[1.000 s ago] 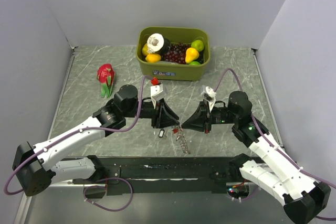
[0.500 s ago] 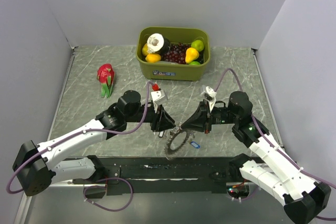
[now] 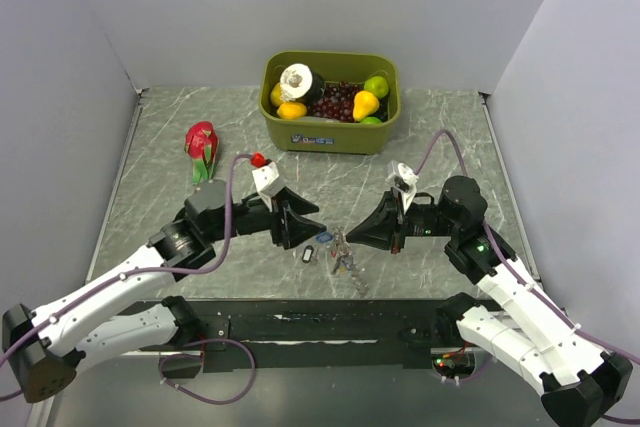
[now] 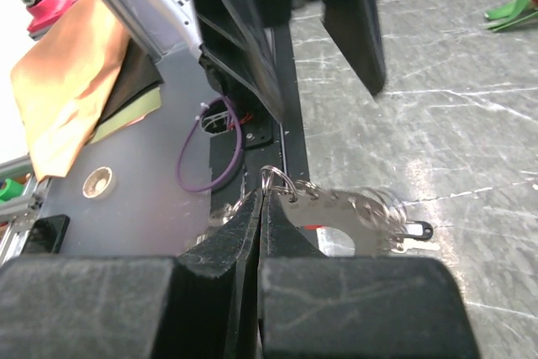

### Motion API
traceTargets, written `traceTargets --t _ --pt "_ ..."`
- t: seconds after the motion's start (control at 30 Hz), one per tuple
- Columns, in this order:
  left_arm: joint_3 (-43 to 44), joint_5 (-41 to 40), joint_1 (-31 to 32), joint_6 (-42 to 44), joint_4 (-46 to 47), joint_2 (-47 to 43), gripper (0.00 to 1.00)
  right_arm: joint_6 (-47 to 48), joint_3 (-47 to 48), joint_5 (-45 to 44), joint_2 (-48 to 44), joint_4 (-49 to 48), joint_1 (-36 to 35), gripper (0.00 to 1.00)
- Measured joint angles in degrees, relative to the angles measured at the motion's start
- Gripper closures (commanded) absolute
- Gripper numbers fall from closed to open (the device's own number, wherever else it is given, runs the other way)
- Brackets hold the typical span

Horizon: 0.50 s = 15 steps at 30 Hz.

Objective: Put the keys on the keyring

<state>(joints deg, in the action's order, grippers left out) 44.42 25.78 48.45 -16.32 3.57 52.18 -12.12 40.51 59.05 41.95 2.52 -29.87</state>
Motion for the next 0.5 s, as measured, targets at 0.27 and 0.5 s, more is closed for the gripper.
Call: traceTargets --t 0.27,0.5 --pt "-0.28 0.83 -0.07 -1.57 4.33 -2.34 0.45 -0.81 0.0 -2.91 0.09 -2.78 0.0 1.0" --pt "-1.46 8.63 -0.28 -3.85 12.11 1.51 0.47 -4.17 -1.09 -2.93 -0.59 -10.71 0.0 1.0"
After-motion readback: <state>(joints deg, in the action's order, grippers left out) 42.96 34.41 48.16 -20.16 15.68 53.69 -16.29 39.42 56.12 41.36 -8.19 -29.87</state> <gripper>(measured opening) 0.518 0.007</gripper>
